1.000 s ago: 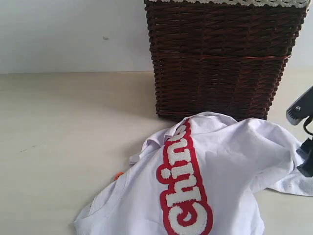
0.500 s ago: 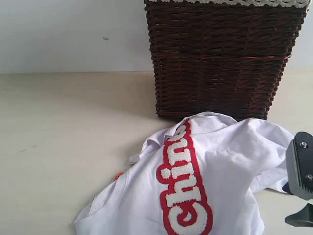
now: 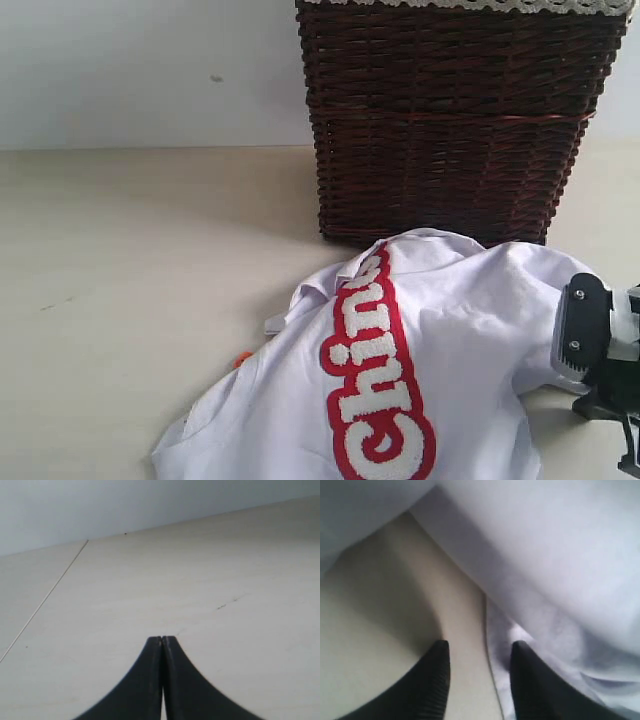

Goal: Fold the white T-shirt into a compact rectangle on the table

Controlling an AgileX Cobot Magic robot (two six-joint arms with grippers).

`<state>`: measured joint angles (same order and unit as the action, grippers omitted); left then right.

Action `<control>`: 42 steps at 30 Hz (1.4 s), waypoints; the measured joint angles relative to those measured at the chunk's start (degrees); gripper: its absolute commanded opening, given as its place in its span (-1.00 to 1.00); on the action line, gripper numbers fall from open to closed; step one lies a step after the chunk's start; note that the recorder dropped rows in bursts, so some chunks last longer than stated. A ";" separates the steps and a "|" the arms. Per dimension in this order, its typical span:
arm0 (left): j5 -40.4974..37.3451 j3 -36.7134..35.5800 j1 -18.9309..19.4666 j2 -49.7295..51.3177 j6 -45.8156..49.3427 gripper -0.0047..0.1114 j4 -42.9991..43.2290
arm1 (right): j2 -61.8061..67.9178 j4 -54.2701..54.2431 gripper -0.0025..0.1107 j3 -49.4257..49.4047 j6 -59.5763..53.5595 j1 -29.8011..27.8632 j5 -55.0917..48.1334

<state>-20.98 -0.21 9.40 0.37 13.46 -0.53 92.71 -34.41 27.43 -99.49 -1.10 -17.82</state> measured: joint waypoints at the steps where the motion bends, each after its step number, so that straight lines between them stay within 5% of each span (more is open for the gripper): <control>1: 0.00 0.00 0.00 0.00 0.00 -0.92 0.00 | 0.26 -0.13 -0.87 0.15 0.50 0.00 0.13; 6: 0.00 0.00 0.00 0.00 0.00 -0.92 0.00 | -0.07 -0.09 -0.96 0.15 1.81 0.00 -0.38; 15: 0.00 0.00 0.00 0.00 0.00 -0.92 0.00 | -17.97 8.78 -0.93 -0.06 1.96 0.00 -27.26; 16: 0.00 0.00 0.00 0.00 0.00 -0.92 0.00 | -18.61 8.20 -0.86 -0.08 1.96 0.00 -29.54; 19: 0.00 0.00 0.00 0.00 0.00 -0.92 0.00 | -16.46 2.27 -0.20 -0.08 0.02 0.00 -30.92; 21: 0.00 0.00 0.00 0.00 0.00 -0.92 0.00 | -12.86 -4.90 0.00 -0.08 -2.43 0.00 -30.53; 25: 0.00 0.00 0.00 0.00 0.00 -0.92 0.00 | -5.22 -19.77 0.00 -0.08 -7.15 0.00 -21.76; 27: 0.00 0.00 0.00 0.00 0.00 -0.92 0.00 | -2.52 -24.81 -0.12 -0.08 -10.99 0.00 -22.82; 30: 0.00 0.00 0.00 0.00 0.00 -0.92 0.00 | -0.20 -32.26 -0.90 -0.08 -16.37 0.00 -26.45; 31: 0.00 0.00 0.00 0.00 0.00 -0.92 0.00 | 0.06 -38.02 -0.95 -0.08 -18.75 0.00 -27.00; 42: 0.00 0.00 0.00 0.00 0.00 -0.92 0.00 | 0.19 -58.61 -0.96 7.06 -19.85 0.00 -26.83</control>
<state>-20.98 -0.21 9.40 0.37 13.46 -0.53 92.90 -93.02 34.49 -119.34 -1.10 -44.65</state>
